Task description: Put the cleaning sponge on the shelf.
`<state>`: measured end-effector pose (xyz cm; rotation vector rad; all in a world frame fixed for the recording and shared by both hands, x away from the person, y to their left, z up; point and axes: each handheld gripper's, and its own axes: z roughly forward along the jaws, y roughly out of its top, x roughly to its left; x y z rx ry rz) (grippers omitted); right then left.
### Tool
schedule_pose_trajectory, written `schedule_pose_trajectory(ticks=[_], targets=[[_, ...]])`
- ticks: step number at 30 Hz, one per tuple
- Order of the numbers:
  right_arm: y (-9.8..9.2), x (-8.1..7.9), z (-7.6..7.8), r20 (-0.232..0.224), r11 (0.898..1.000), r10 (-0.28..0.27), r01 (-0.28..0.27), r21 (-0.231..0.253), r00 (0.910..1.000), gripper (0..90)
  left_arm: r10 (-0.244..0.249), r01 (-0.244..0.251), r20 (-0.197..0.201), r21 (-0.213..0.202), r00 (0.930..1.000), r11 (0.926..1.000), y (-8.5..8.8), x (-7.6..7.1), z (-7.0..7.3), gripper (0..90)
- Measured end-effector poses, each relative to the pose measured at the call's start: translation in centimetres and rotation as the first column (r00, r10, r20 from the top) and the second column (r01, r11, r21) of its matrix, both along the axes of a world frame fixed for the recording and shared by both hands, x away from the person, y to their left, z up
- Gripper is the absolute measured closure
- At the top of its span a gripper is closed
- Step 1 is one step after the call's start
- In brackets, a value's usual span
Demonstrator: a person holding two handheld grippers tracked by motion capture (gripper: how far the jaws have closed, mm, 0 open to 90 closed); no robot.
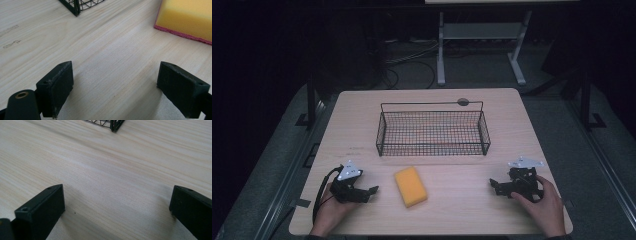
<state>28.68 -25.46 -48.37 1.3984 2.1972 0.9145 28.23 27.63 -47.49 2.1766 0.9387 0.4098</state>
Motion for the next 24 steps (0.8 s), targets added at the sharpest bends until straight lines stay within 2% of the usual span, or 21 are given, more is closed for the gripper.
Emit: schedule_pose_trajectory(ticks=[11,13,15,17,18,21,24], targets=[[0.0,0.0,0.0,0.000,1.000,0.000,0.000,0.000,1.0000,0.0,0.000,0.000,0.002,-0.003,1.0000,1.0000,0.1,0.0,0.0,13.9],[0.0,0.0,0.0,0.000,1.000,0.000,0.000,0.000,1.0000,0.0,0.002,-0.002,-0.004,0.001,1.0000,1.0000,0.2,0.0,0.2,16.6],[0.0,0.0,0.0,0.000,1.000,0.000,0.000,0.000,1.0000,0.0,-0.005,0.005,-0.013,-0.008,0.9999,1.0000,0.2,-0.1,0.4,24.1],[0.0,0.0,0.0,0.000,1.000,0.000,0.000,0.000,1.0000,0.0,-0.005,0.005,-0.016,-0.008,0.9999,1.0000,0.2,-0.2,0.5,26.3],[0.0,0.0,0.0,0.000,1.000,0.000,0.000,0.001,1.0000,0.0,-0.012,0.012,-0.028,-0.009,0.9995,0.9999,0.2,-0.3,0.7,34.0],[0.0,0.0,0.0,0.001,1.000,0.000,0.000,0.001,1.0000,0.0,-0.017,0.017,-0.035,-0.016,0.9992,0.9997,0.2,-0.3,0.9,44.7],[0.0,0.0,0.0,0.001,1.000,0.000,0.000,0.001,1.0000,0.0,-0.054,0.053,-0.039,-0.020,0.9978,0.9984,0.0,-0.6,1.5,59.0]])
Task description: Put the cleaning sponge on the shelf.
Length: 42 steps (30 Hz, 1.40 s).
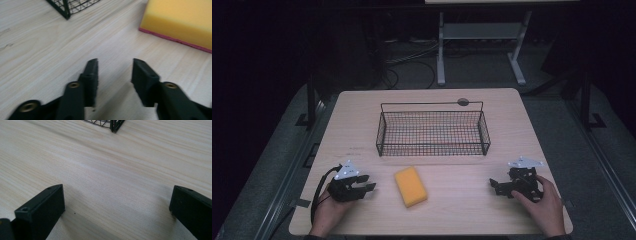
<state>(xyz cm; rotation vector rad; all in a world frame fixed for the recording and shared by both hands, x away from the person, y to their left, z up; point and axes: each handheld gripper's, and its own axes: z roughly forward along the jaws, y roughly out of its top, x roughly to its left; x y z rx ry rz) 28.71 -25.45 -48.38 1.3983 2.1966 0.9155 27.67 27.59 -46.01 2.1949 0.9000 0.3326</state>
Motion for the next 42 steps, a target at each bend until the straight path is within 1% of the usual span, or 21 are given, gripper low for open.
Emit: schedule_pose_trajectory(ticks=[3,4,5,6,7,10,12,14,15,17,20,24,25,28,31,34,36,38,42], targets=[[0.0,0.0,0.0,-0.001,1.000,0.000,0.000,0.000,1.0000,0.0,-0.025,0.025,-0.007,-0.005,0.9997,0.9997,-0.2,-0.1,0.4,73.2],[0.0,0.0,0.0,-0.001,1.000,0.000,0.000,0.000,1.0000,0.0,-0.025,0.025,-0.007,-0.005,0.9997,0.9997,-0.2,-0.1,0.4,76.7],[0.0,0.0,0.0,0.000,1.000,0.000,0.000,0.000,1.0000,0.0,-0.034,0.034,-0.007,-0.012,0.9994,0.9994,-0.2,-0.2,0.5,76.7],[0.0,0.0,0.0,-0.001,1.000,0.001,-0.001,0.000,1.0000,0.0,-0.045,0.045,-0.017,-0.016,0.9988,0.9989,-0.2,-0.3,0.6,84.7],[0.0,0.0,0.0,-0.001,1.000,0.001,-0.001,0.000,1.0000,0.0,-0.045,0.045,-0.017,-0.016,0.9988,0.9989,-0.2,-0.3,0.6,88.3],[0.0,0.0,0.0,-0.001,1.000,0.001,-0.001,0.000,1.0000,0.0,-0.051,0.050,-0.046,-0.019,0.9976,0.9986,-0.4,-0.4,0.8,89.7],[0.0,0.1,0.0,-0.001,1.000,0.002,-0.002,0.000,1.0000,0.0,-0.055,0.054,-0.048,-0.020,0.9973,0.9983,-0.5,-0.4,0.9,89.8],[0.0,0.1,0.0,-0.001,1.000,0.002,-0.002,0.000,1.0000,0.0,-0.069,0.068,-0.051,-0.018,0.9963,0.9975,-0.8,-0.6,1.1,89.7],[0.0,0.1,0.0,-0.001,1.000,0.002,-0.002,-0.001,1.0000,0.0,-0.084,0.083,-0.051,-0.019,0.9952,0.9964,-1.1,-0.7,1.2,89.8],[0.0,0.1,0.0,-0.002,1.000,0.002,-0.002,0.000,1.0000,0.0,-0.092,0.091,-0.052,-0.020,0.9944,0.9956,-1.2,-0.8,1.3,89.8],[0.0,0.1,0.0,-0.001,1.000,0.003,-0.003,-0.001,1.0000,0.0,-0.121,0.119,-0.052,-0.026,0.9913,0.9925,-1.7,-1.0,1.4,89.8],[0.0,0.1,0.0,-0.001,1.000,0.003,-0.003,-0.001,1.0000,0.0,-0.135,0.133,-0.054,-0.037,0.9894,0.9904,-2.1,-1.1,1.5,89.7],[0.0,0.1,0.0,-0.001,1.000,0.002,-0.002,-0.001,1.0000,0.0,-0.147,0.145,-0.054,-0.039,0.9877,0.9887,-2.4,-1.2,1.6,89.8],[0.0,0.1,0.0,-0.001,1.000,0.003,-0.003,-0.001,1.0000,0.0,-0.161,0.158,-0.055,-0.045,0.9855,0.9864,-2.9,-1.3,1.6,89.8],[0.0,0.1,0.0,-0.001,1.000,0.003,-0.003,-0.001,1.0000,0.0,-0.184,0.181,-0.061,-0.054,0.9810,0.9820,-3.4,-1.4,1.6,89.8],[0.0,0.1,0.0,0.000,1.000,0.003,-0.003,-0.002,1.0000,0.0,-0.199,0.197,-0.062,-0.046,0.9780,0.9794,-3.9,-1.5,1.6,89.8],[0.0,0.1,0.0,-0.001,1.000,0.003,-0.003,-0.002,1.0000,0.0,-0.214,0.212,-0.060,-0.047,0.9749,0.9762,-4.4,-1.6,1.6,89.8],[0.0,0.1,0.0,-0.001,1.000,0.003,-0.003,-0.002,1.0000,0.0,-0.217,0.214,-0.061,-0.049,0.9742,0.9755,-4.6,-1.6,1.7,89.8],[0.0,0.1,0.0,-0.001,1.000,0.003,-0.003,-0.002,1.0000,0.0,-0.243,0.241,-0.067,-0.040,0.9677,0.9698,-5.4,-1.7,1.5,89.8]])
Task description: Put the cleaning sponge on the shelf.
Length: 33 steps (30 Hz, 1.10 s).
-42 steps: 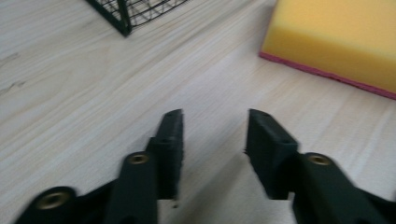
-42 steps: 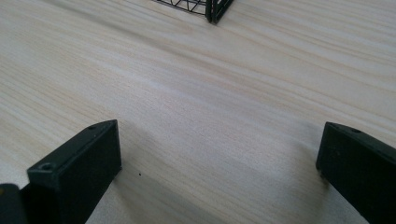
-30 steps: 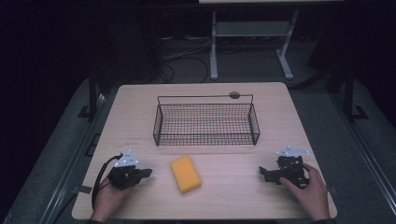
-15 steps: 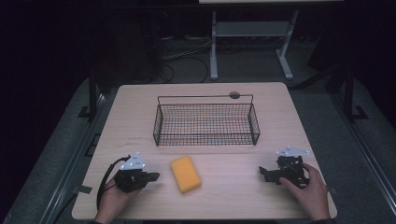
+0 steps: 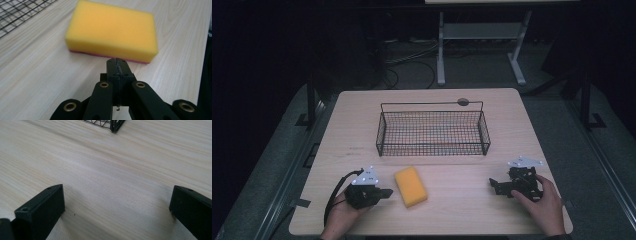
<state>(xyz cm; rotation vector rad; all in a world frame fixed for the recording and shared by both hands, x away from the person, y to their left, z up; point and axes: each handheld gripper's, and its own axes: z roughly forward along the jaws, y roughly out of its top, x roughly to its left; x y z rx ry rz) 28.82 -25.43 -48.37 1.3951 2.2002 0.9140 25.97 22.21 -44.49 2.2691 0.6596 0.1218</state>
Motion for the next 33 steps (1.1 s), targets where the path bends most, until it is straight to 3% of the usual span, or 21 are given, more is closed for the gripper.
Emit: schedule_pose_trajectory(ticks=[13,33], targets=[[0.0,0.0,0.0,0.000,1.000,-0.001,0.001,0.000,1.0000,0.0,-0.070,0.071,-0.025,0.029,0.9972,0.9970,-2.1,-0.4,-0.5,89.8],[0.0,0.0,0.0,-0.001,1.000,-0.003,0.003,0.001,1.0000,0.0,-0.133,0.134,-0.042,0.022,0.9902,0.9908,-4.8,-0.6,-0.8,89.8]])
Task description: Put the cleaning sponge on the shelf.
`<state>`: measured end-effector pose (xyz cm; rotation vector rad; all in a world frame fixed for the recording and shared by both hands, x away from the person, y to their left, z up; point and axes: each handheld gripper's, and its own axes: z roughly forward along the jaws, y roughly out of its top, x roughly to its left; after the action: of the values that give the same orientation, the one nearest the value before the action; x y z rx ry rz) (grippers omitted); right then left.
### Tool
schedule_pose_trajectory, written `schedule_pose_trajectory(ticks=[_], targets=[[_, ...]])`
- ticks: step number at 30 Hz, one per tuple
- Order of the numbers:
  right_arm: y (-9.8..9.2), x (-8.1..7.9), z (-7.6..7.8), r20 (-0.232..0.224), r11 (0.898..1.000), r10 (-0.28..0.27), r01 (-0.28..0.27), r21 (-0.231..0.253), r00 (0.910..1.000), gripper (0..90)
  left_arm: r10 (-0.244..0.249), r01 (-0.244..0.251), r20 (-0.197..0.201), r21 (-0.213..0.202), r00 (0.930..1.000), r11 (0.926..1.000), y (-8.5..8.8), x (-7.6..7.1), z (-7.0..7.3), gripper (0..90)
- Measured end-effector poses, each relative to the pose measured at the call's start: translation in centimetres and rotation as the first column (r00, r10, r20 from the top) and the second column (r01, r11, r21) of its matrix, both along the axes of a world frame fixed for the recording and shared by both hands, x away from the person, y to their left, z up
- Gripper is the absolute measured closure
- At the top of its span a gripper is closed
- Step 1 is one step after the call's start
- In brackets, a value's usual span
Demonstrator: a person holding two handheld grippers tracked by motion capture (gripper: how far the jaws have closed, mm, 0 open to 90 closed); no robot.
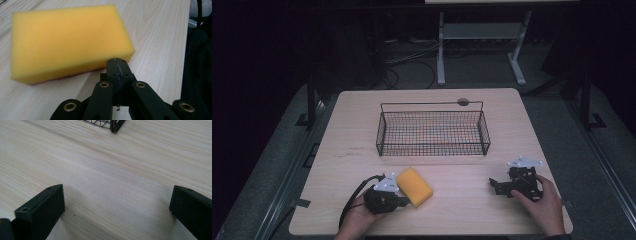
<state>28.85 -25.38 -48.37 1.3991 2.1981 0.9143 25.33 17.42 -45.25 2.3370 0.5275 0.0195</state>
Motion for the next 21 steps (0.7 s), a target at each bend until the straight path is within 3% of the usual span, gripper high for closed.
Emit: schedule_pose_trajectory(ticks=[11,16,21], targets=[[0.0,0.0,0.0,0.000,1.000,0.000,0.000,0.001,1.0000,0.0,-0.019,0.019,0.001,-0.003,0.9998,0.9998,-0.8,0.2,0.1,89.8],[0.0,0.0,0.0,0.000,1.000,0.000,0.000,0.000,1.0000,0.0,0.030,-0.029,0.006,-0.047,0.9995,0.9984,0.2,0.7,1.0,89.8],[0.0,0.0,0.0,0.000,1.000,0.000,0.000,0.000,1.0000,0.0,0.062,-0.059,0.036,-0.082,0.9974,0.9949,1.0,1.8,2.2,89.8]])
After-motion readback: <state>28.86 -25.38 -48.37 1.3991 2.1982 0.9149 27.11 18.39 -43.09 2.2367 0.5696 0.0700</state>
